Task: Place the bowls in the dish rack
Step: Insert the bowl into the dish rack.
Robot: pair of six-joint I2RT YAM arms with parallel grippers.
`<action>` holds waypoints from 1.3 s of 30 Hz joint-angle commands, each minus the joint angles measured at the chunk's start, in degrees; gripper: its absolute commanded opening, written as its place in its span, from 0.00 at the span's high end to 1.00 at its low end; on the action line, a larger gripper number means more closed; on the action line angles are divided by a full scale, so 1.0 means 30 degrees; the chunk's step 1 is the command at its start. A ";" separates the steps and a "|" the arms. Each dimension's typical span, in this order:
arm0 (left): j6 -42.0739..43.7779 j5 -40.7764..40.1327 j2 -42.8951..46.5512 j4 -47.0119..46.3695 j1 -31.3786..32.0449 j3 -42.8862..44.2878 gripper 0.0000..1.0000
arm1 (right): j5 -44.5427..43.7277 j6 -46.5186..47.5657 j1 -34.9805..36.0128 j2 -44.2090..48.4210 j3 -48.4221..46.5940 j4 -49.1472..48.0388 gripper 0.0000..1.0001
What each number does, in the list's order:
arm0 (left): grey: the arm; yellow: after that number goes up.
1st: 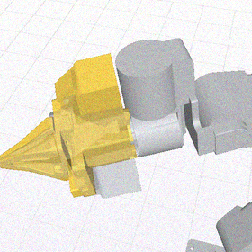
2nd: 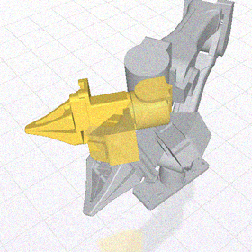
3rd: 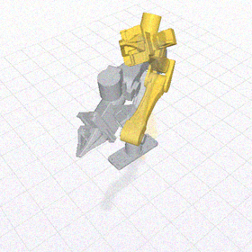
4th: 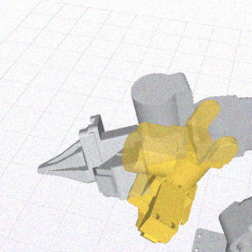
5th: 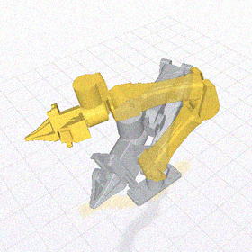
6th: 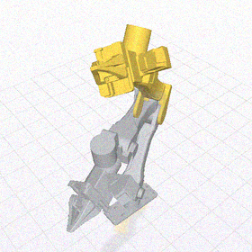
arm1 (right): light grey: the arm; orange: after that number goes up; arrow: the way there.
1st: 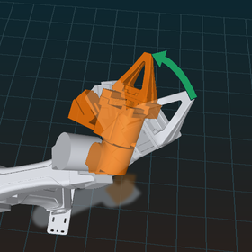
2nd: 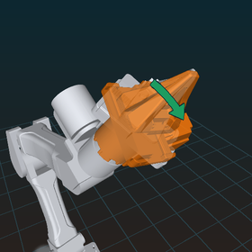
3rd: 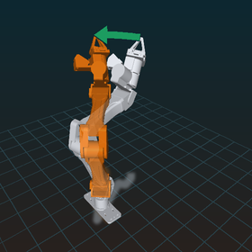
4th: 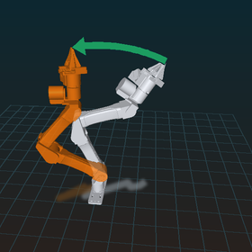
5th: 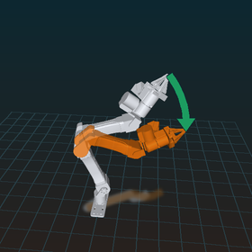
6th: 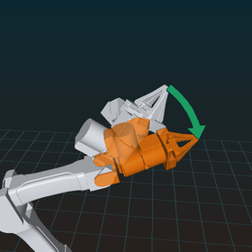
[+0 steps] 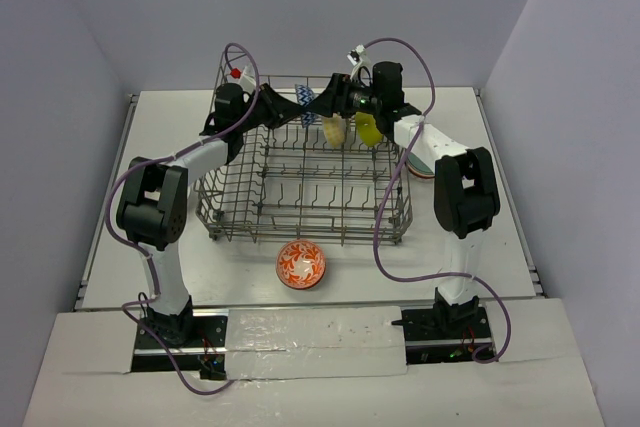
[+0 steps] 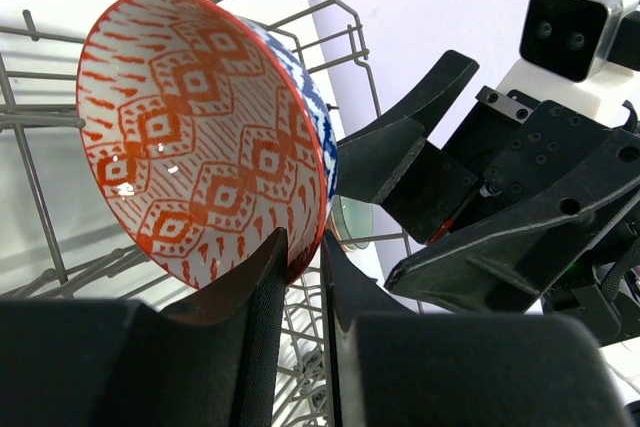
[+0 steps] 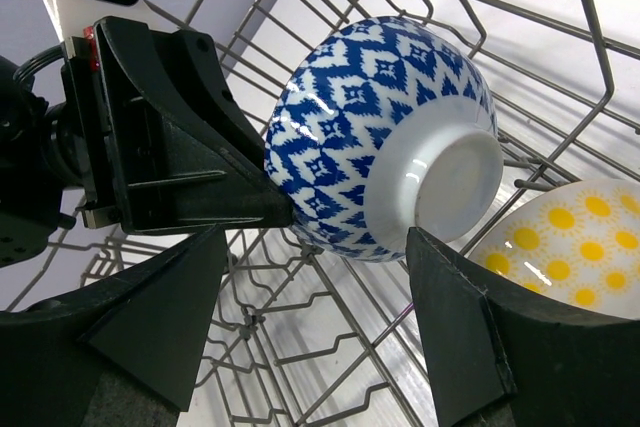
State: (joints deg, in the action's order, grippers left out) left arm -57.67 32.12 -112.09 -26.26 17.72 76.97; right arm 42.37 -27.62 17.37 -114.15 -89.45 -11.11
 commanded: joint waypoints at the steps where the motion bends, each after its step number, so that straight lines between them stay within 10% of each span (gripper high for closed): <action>1: 0.0532 0.0104 0.0568 0.1371 0.0013 0.0007 0.77 | 0.0349 0.0035 -0.0017 0.0608 -0.0389 -0.0982 0.20; 32: 0.0883 0.0573 0.0714 0.2308 0.0013 0.0418 0.75 | 0.0526 0.0240 0.0715 0.1106 0.0842 -0.1306 0.21; 39: 0.1206 0.0690 0.0772 0.2660 -0.0016 0.0594 0.90 | -0.0675 0.1411 0.0598 0.1428 0.0228 0.0099 0.21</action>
State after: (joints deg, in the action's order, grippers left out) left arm -55.27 33.15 -111.46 -21.65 17.43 77.52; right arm 41.60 -25.71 18.90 -113.67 -86.94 -11.57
